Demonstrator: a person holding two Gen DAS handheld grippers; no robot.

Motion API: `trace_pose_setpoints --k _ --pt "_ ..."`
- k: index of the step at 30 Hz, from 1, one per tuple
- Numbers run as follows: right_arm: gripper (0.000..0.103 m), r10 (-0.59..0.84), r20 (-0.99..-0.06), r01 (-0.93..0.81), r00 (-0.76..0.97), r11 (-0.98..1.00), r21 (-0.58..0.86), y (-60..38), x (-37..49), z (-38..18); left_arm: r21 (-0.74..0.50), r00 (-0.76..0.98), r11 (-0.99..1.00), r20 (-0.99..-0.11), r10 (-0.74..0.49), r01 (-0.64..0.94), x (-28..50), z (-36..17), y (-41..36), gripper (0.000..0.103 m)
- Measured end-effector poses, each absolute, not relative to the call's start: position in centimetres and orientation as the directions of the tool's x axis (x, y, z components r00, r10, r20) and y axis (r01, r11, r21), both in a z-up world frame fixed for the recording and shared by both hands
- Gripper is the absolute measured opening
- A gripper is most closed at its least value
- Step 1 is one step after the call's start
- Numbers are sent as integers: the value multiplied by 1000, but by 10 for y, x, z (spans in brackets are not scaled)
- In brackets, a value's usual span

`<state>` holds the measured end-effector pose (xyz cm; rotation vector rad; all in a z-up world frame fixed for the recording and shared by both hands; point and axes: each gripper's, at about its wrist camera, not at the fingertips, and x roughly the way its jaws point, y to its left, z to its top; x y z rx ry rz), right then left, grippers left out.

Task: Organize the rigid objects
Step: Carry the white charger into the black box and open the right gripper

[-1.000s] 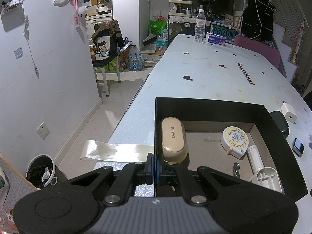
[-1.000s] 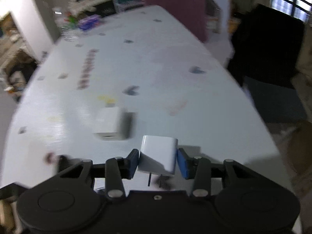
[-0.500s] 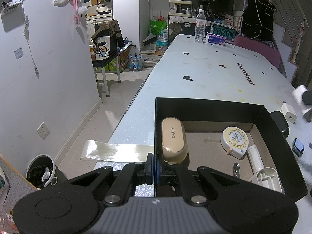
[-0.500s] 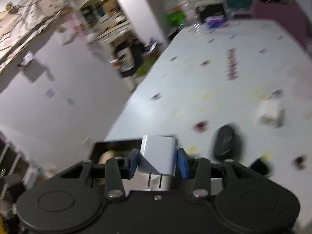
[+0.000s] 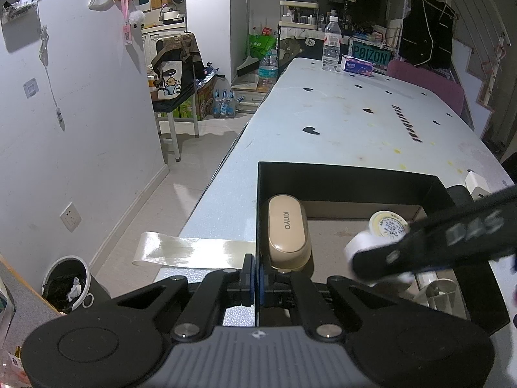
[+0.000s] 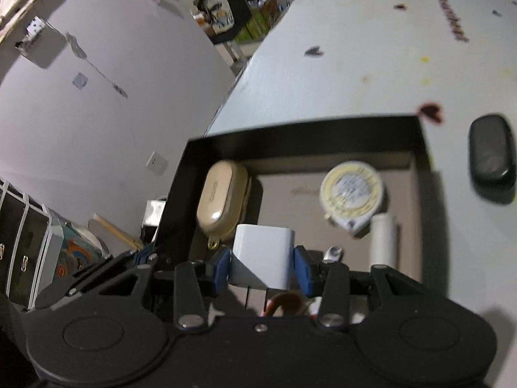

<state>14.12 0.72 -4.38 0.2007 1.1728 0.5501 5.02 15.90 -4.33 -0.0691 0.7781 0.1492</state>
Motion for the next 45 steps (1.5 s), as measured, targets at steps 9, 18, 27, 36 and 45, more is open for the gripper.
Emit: trace_pose_setpoints --k 9,18,27,36,45 --pt "52 592 -765 -260 254 803 536 -2 142 -36 -9 702 987 -704 107 -159 50 -42 158 2" --pt "10 557 -812 -310 173 813 492 9 141 -57 -10 702 987 -704 107 -159 50 -42 159 2" --pt "3 604 -790 -287 104 779 558 19 137 -79 -10 702 987 -704 106 -159 49 -42 159 2" --pt "5 598 -784 -339 165 781 524 11 125 -54 -11 702 987 -704 106 -159 49 -42 159 2" --pt "24 544 -790 -400 283 815 418 -18 106 -22 -10 702 987 -704 106 -160 49 -42 158 2"
